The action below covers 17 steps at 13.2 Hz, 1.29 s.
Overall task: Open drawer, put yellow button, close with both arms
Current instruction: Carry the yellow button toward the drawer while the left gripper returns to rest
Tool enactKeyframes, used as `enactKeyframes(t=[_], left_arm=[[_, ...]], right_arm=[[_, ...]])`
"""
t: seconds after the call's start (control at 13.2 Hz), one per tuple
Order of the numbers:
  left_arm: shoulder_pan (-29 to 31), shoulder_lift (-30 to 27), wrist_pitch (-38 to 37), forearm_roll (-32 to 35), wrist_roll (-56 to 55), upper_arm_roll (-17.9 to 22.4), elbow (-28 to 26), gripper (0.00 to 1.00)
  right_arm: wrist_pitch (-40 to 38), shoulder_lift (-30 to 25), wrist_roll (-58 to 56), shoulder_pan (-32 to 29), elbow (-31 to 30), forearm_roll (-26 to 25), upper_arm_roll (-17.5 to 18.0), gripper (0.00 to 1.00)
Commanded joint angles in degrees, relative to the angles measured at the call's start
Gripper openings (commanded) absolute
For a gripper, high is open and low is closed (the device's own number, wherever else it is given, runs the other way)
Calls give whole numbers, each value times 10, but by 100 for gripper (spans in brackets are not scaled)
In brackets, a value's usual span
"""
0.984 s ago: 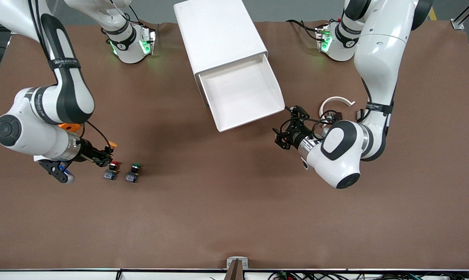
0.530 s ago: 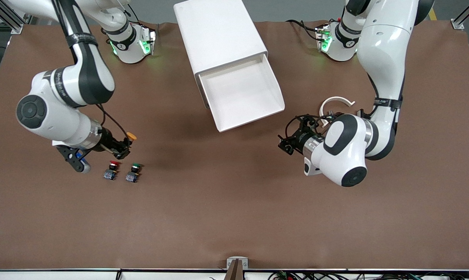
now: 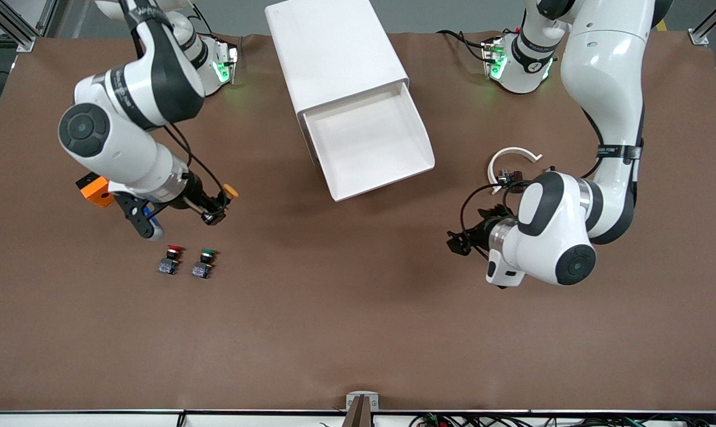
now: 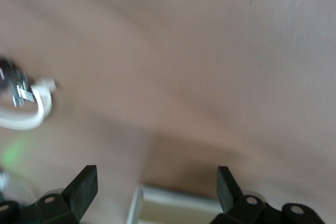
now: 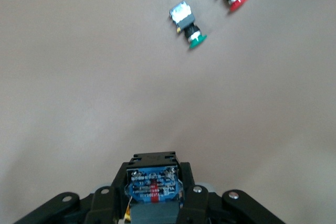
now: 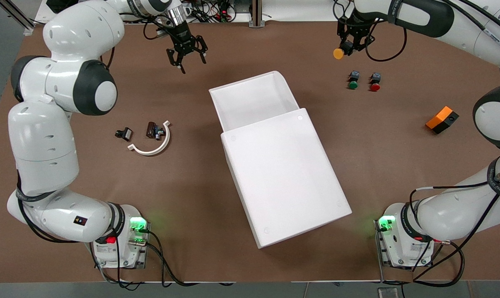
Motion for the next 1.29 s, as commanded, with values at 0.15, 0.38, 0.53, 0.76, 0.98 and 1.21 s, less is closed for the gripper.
enactKeyframes(t=[0.15, 0.38, 0.53, 0.76, 0.98, 1.21], left_arm=[[30, -142, 132, 53, 160, -1, -206, 100], [59, -234, 173, 71, 263, -1, -305, 100], [72, -290, 187, 109, 302, -1, -354, 100], [107, -364, 182, 126, 386, -1, -381, 100], [117, -396, 138, 195, 423, -2, -372, 100], [118, -433, 136, 213, 423, -2, -372, 100]], right_arm=[[-101, -7, 82, 41, 86, 9, -3, 0], [-102, -7, 156, 91, 102, 7, -3, 0], [-95, -5, 204, 125, 106, 2, -3, 0], [-71, -2, 289, 184, 106, -4, -4, 0], [-63, 0, 359, 237, 106, -17, -4, 0], [-47, 17, 429, 285, 107, -41, -4, 0]])
